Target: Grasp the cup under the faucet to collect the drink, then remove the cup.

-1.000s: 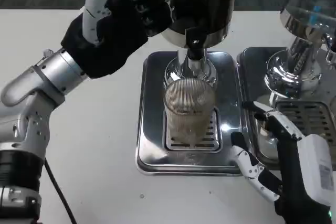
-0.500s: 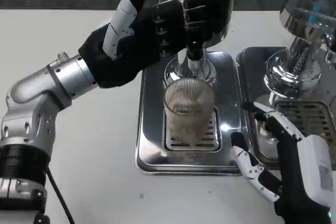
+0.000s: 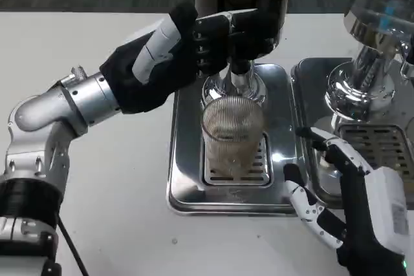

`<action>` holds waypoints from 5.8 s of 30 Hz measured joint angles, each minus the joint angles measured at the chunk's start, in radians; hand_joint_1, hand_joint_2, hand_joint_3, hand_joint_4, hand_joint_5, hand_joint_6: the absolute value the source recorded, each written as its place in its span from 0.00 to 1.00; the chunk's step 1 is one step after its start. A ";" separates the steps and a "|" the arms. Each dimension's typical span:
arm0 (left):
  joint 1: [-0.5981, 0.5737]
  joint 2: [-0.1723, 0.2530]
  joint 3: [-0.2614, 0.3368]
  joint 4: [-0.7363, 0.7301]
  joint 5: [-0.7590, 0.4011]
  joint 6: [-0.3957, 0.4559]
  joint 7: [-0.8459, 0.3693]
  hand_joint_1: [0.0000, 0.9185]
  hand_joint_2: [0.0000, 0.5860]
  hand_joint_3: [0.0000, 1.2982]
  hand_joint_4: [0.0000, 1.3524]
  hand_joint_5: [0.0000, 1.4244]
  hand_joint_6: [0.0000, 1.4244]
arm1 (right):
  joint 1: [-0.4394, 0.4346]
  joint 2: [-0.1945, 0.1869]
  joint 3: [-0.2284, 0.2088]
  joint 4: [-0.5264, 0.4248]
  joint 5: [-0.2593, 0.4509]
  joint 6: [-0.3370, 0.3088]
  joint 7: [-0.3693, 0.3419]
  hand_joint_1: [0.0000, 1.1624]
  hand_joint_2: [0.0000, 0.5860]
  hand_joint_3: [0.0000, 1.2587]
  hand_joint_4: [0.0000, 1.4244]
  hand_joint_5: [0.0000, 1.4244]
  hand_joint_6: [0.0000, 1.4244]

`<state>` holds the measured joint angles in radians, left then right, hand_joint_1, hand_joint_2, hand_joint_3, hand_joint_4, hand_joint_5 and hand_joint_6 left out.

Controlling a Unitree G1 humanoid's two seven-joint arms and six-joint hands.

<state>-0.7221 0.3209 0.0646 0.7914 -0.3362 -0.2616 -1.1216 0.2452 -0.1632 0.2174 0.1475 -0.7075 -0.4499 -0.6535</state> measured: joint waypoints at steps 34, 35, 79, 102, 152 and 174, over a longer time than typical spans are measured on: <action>-0.012 0.002 -0.037 0.129 0.080 -0.347 0.029 0.00 0.09 0.10 0.05 0.07 0.00 | -0.010 -0.008 -0.010 -0.002 0.035 -0.008 0.020 0.37 0.66 0.29 0.24 0.24 0.22; -0.012 0.003 -0.040 0.132 0.083 -0.352 0.032 0.00 0.09 0.10 0.05 0.07 0.00 | -0.010 -0.008 -0.010 -0.002 0.035 -0.009 0.021 0.37 0.66 0.29 0.24 0.24 0.21; -0.034 0.056 -0.147 0.199 0.191 -0.629 0.127 0.00 0.12 0.11 0.05 0.07 0.00 | -0.051 -0.026 -0.047 -0.004 0.197 -0.023 0.231 0.48 0.41 0.11 0.07 0.08 0.12; -0.034 0.069 -0.176 0.199 0.216 -0.668 0.165 0.00 0.12 0.11 0.05 0.06 0.00 | -0.129 -0.005 -0.060 0.005 0.427 -0.023 0.512 0.57 0.33 0.00 0.00 0.00 0.07; -0.034 0.093 -0.201 0.188 0.226 -0.681 0.182 0.00 0.13 0.12 0.05 0.06 0.00 | -0.303 0.046 -0.062 0.210 0.500 0.000 0.644 0.58 0.35 0.00 0.00 0.00 0.07; -0.034 0.095 -0.201 0.185 0.228 -0.680 0.182 0.00 0.13 0.13 0.05 0.06 0.00 | -0.345 0.072 -0.065 0.297 0.519 -0.022 0.661 0.56 0.36 0.00 0.00 0.00 0.07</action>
<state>-0.7563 0.4154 -0.1367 0.9763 -0.1078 -0.9420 -0.9398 -0.0998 -0.0908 0.1521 0.4443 -0.1888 -0.4721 0.0073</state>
